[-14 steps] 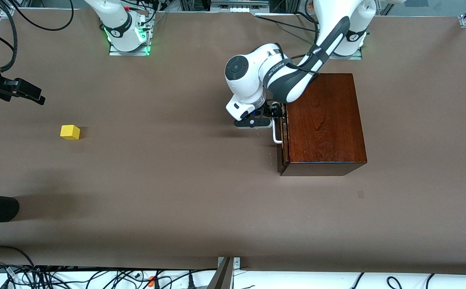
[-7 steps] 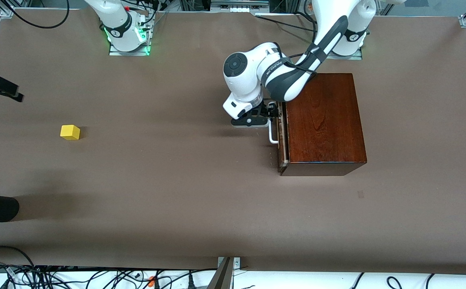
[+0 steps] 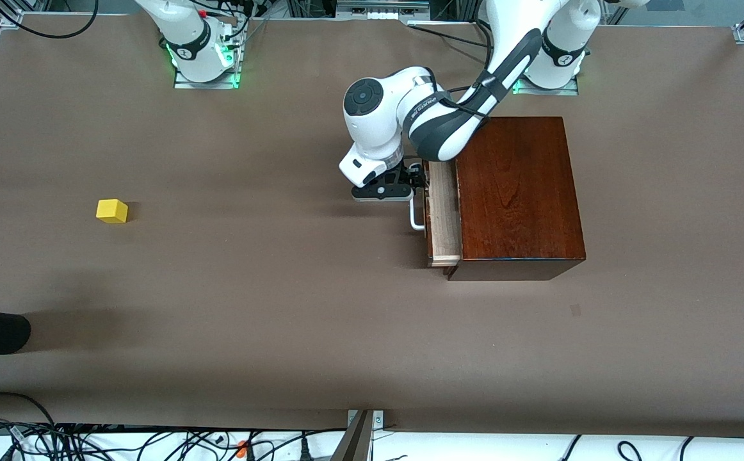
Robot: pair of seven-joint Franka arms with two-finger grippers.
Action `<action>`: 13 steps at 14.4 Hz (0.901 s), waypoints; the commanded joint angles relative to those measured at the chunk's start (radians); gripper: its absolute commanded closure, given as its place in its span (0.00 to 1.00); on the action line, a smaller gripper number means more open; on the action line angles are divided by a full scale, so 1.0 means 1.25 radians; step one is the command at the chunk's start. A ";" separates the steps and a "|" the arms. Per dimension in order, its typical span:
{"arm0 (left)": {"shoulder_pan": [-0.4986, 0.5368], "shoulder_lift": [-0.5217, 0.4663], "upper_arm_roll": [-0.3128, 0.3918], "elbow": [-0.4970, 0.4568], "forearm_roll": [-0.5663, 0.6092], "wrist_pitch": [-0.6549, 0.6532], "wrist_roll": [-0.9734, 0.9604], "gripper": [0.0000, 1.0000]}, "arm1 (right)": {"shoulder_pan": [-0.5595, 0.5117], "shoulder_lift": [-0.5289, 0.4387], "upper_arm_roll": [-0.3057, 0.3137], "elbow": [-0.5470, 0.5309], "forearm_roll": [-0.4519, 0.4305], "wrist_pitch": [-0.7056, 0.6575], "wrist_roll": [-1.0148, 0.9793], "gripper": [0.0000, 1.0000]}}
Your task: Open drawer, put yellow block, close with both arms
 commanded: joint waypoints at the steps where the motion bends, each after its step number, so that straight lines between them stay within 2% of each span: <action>1: -0.024 0.052 -0.003 0.079 -0.018 0.044 0.003 0.00 | 0.001 -0.036 0.005 -0.074 0.000 0.046 0.000 0.00; 7: -0.025 0.048 -0.003 0.086 -0.029 0.043 0.004 0.00 | 0.005 -0.038 0.038 -0.107 -0.002 0.066 0.079 0.00; 13: -0.025 0.047 -0.006 0.086 -0.034 0.043 0.004 0.00 | 0.005 -0.064 0.038 -0.295 -0.005 0.266 0.064 0.00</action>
